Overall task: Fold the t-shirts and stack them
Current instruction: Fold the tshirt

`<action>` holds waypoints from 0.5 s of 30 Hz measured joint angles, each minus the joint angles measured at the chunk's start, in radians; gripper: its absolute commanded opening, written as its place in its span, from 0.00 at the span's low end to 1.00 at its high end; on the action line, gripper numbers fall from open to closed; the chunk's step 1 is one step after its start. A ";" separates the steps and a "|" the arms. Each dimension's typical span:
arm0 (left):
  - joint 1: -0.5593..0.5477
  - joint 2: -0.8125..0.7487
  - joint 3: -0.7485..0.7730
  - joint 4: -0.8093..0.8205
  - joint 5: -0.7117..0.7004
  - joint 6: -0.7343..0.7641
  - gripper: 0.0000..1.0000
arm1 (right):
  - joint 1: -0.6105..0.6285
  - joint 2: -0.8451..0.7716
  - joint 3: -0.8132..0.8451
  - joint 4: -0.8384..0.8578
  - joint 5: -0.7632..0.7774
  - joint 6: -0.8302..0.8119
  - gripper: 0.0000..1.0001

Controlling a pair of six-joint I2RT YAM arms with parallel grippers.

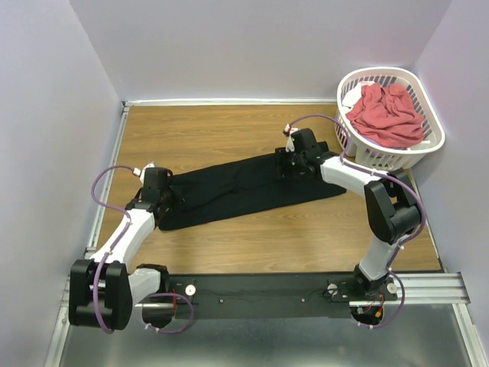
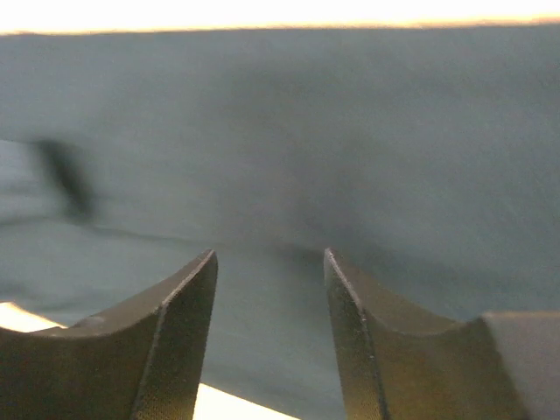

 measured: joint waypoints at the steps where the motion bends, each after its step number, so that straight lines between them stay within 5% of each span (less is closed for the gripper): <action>1: 0.000 0.002 -0.015 -0.001 0.000 -0.009 0.30 | -0.005 -0.004 -0.019 -0.018 0.034 0.000 0.62; 9: 0.013 0.153 -0.047 0.060 -0.015 -0.057 0.30 | -0.002 -0.020 -0.130 -0.079 0.159 0.007 0.64; 15: 0.029 0.380 0.142 0.096 -0.057 -0.011 0.30 | 0.036 -0.062 -0.186 -0.085 0.159 0.017 0.64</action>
